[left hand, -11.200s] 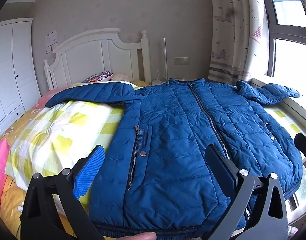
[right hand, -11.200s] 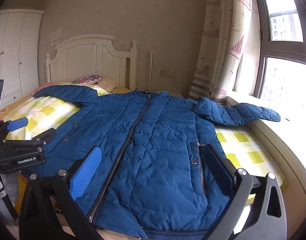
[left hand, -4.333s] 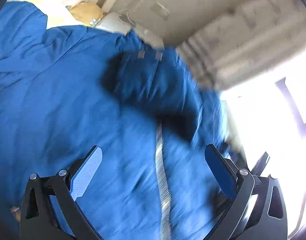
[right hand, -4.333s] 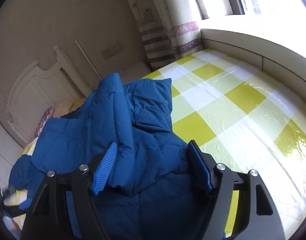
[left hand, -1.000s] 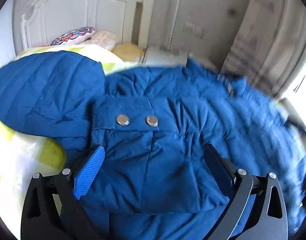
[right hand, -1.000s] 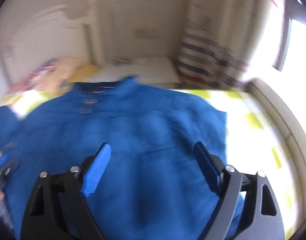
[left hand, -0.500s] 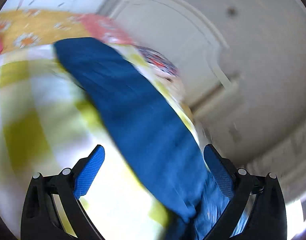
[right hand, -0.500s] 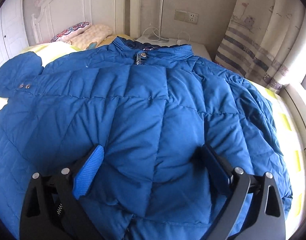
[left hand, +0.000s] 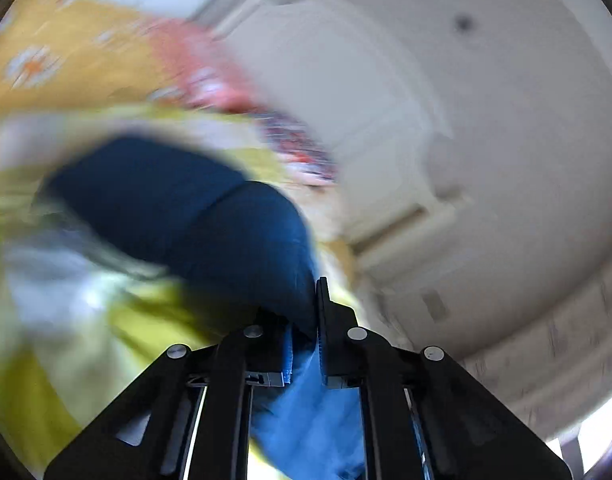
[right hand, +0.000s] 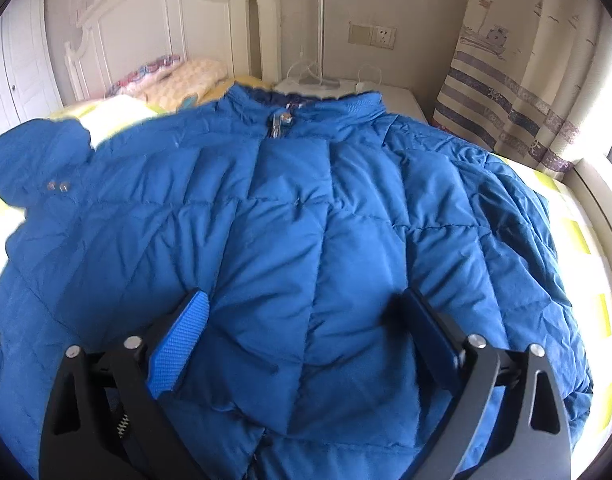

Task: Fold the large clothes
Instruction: 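Grasp the other sleeve with the left tool and fold it across the front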

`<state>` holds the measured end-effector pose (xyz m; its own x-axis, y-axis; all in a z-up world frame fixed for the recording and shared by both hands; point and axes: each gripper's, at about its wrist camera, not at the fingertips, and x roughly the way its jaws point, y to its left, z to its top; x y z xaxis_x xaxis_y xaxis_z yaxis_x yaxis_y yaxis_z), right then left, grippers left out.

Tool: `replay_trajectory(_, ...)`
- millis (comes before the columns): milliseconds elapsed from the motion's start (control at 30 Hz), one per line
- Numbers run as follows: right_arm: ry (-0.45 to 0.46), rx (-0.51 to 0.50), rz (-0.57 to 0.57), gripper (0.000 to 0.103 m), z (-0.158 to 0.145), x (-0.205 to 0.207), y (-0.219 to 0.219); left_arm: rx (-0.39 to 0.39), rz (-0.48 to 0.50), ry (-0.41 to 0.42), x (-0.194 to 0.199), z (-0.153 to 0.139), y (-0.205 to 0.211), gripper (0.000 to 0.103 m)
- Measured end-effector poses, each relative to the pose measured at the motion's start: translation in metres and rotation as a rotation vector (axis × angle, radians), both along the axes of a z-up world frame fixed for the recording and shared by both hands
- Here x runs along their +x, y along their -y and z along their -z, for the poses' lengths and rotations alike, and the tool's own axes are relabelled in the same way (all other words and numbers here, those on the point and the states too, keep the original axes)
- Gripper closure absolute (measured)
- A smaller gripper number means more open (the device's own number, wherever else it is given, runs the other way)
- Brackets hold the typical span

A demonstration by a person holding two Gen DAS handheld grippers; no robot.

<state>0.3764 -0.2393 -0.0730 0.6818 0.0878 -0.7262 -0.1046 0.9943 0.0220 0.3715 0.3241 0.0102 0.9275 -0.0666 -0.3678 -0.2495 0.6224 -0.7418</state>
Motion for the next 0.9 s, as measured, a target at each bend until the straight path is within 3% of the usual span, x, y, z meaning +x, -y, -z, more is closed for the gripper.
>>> replay_trajectory(33, 0.02, 0.031, 0.008, 0.016, -0.003, -0.002, 0.004, 0.059, 0.051, 0.036, -0.001, -0.018, 0.031, 0.096)
replay_trajectory(100, 0.152, 0.176, 0.062, 0.024, -0.018, -0.018, 0.027, 0.182, 0.162, 0.094, -0.002, -0.048, 0.089, 0.096)
replay_trajectory(167, 0.347, 0.321, 0.148, 0.022, -0.037, -0.041, 0.059, 0.302, 0.307, 0.129, -0.001, -0.069, 0.155, 0.096)
replay_trajectory(233, 0.437, 0.368, 0.205, 0.017, -0.046, -0.054, 0.078, 0.48, 0.473, 0.124, 0.001, -0.079, 0.244, 0.096)
replay_trajectory(367, 0.486, 0.475, 0.327, 0.017, -0.042, -0.065, 0.115, 0.793, 0.679, 0.001, 0.008, -0.044, 0.38, 0.095)
replay_trajectory(433, 0.481, 0.513, 0.379, 0.017, -0.037, -0.066, 0.128, 0.871, 0.807, -0.157, 0.025, 0.004, 0.433, 0.095)
replay_trajectory(500, 0.475, 0.553, 0.42, 0.016, -0.032, -0.067, 0.141, 0.904, 0.88, -0.297, 0.029, 0.051, 0.456, 0.094)
replay_trajectory(567, 0.456, 0.585, 0.439, 0.016, -0.027, -0.065, 0.151, 1.041, 0.838, -0.243, 0.016, 0.069, 0.469, 0.093)
replay_trajectory(767, 0.414, 0.608, 0.45, 0.016, -0.018, -0.057, 0.155, 1.134, 0.927, -0.267, 0.003, 0.061, 0.475, 0.091)
replay_trajectory(833, 0.414, 0.603, 0.447, 0.016, -0.018, -0.057, 0.154, 1.184, 0.865, -0.217, -0.018, 0.045, 0.471, 0.091)
replay_trajectory(900, 0.406, 0.593, 0.443, 0.016, -0.018, -0.055, 0.152, 1.151, 0.781, -0.097, -0.047, 0.02, 0.45, 0.091)
